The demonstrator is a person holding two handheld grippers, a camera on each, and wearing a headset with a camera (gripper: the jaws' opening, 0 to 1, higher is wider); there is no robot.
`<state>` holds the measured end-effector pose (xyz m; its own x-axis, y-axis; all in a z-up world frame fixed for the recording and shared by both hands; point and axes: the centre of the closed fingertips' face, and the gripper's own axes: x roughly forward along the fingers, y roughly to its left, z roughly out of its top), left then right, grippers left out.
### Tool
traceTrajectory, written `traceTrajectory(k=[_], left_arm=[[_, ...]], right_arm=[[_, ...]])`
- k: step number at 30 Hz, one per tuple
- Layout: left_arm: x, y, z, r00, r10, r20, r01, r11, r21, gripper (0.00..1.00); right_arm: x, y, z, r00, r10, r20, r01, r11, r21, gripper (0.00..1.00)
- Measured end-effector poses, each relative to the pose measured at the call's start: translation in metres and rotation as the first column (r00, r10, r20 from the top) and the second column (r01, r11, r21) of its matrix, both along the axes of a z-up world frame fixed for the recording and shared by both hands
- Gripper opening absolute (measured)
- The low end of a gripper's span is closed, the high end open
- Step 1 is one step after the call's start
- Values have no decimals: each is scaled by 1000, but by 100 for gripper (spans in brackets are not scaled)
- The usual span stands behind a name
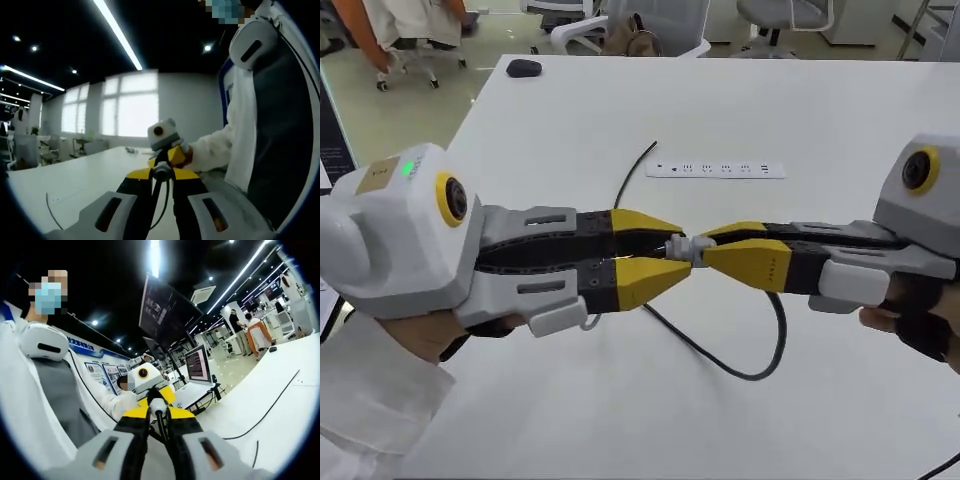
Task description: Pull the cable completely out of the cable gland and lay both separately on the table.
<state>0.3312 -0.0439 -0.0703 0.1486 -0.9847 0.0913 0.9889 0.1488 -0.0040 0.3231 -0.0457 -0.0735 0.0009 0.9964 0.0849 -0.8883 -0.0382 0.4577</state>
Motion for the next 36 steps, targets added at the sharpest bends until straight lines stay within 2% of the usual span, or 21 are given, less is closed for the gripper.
traceTrajectory(k=[4,7,8,9,10,11,12,13,15,16,17,19,23,25,28,29,32,34,36], left_arm=[[1,0,1,1000,-3,-11,3,1000,-3,16],[2,1,1,999,-9,-54,9,1000,-7,16],[2,1,1,997,-12,-74,11,1000,-10,16],[2,0,-1,993,-18,-115,17,1000,-10,16],[0,0,-3,986,-28,-162,28,1000,-3,16],[1,-1,-4,984,-31,-173,32,1000,-2,16],[2,-1,-4,987,-29,-159,29,1000,1,16],[1,-1,-6,981,-35,-193,36,999,3,16],[2,-1,-9,964,-41,-263,41,999,-7,16],[3,0,-9,965,-40,-258,39,999,-9,16],[3,0,-9,958,-46,-285,44,999,-15,16],[3,1,-10,952,-47,-303,42,999,-24,16],[3,2,-10,955,-42,-294,35,999,-26,16],[4,4,-9,957,-37,-287,29,999,-30,16],[5,7,-7,962,-25,-272,17,999,-31,16],[5,8,-7,963,-24,-267,16,999,-31,16],[4,10,-6,968,-20,-249,13,1000,-28,16],[3,10,-6,969,-19,-245,13,1000,-27,16],[3,9,-7,972,-14,-234,9,1000,-22,16]], right_arm=[[-1,0,2,998,-5,61,6,1000,-10,11],[-2,0,2,993,-7,119,10,1000,-26,11],[-3,0,2,987,-10,163,15,999,-33,11],[-3,0,1,983,-7,183,15,999,-41,10],[-5,0,0,974,0,227,13,998,-56,10],[-5,0,-1,966,-1,260,17,998,-60,10],[-6,1,-2,959,-2,282,23,997,-69,10],[-7,1,-2,962,2,271,18,997,-71,10],[-7,1,-4,956,4,294,21,996,-82,10],[-6,1,-4,952,3,307,24,996,-84,10],[-7,2,-4,947,6,320,23,996,-88,10],[-7,3,-4,942,6,337,26,995,-91,10],[-5,4,-5,934,8,358,27,995,-92,11],[-3,4,-5,935,8,354,28,995,-96,12],[0,1,-6,936,3,352,42,992,-118,25],[1,-1,-8,932,7,362,44,990,-133,25],[4,-5,-12,928,4,374,57,986,-154,14],[3,-5,-13,928,10,373,54,985,-161,12],[2,-4,-14,922,18,387,52,984,-169,10]])
